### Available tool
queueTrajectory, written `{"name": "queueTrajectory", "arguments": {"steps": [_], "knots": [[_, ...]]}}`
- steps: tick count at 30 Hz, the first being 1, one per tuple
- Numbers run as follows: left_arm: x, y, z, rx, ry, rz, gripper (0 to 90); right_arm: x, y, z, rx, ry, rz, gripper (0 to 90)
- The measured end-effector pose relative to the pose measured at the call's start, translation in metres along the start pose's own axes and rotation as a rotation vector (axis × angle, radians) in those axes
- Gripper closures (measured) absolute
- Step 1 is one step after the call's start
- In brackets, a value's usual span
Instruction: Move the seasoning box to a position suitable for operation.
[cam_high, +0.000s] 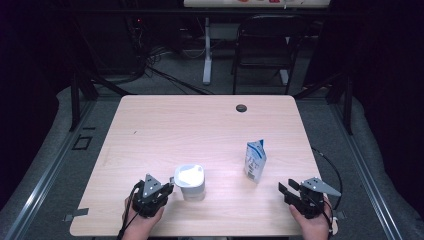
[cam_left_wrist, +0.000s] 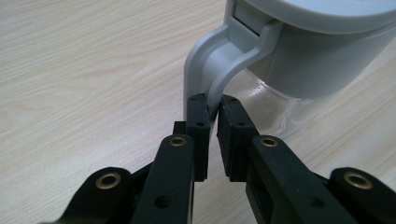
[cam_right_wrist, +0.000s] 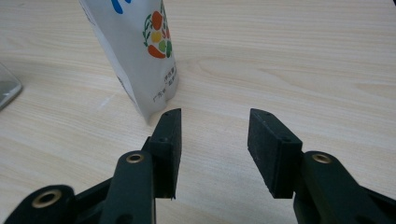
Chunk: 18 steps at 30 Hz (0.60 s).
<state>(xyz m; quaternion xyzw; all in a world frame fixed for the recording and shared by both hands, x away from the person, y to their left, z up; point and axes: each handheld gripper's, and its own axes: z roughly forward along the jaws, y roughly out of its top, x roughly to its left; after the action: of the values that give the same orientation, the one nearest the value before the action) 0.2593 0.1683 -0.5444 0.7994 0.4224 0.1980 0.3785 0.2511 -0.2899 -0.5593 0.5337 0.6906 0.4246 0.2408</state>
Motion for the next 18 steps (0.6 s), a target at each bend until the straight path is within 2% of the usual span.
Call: {"name": "queueTrajectory", "arguments": {"steps": [7,10,18], "knots": [[-0.002,0.001,-0.007,-0.004,-0.032,-0.016,79.5,0.002,0.0,0.0,-0.003,-0.003,-0.002,54.2],[-0.004,0.003,-0.008,0.009,-0.04,-0.024,77.2,0.002,0.001,0.0,-0.011,-0.011,-0.002,52.4],[-0.006,0.005,-0.011,0.023,-0.049,-0.009,75.4,0.004,0.003,0.0,-0.026,0.0,-0.001,48.7]]}}
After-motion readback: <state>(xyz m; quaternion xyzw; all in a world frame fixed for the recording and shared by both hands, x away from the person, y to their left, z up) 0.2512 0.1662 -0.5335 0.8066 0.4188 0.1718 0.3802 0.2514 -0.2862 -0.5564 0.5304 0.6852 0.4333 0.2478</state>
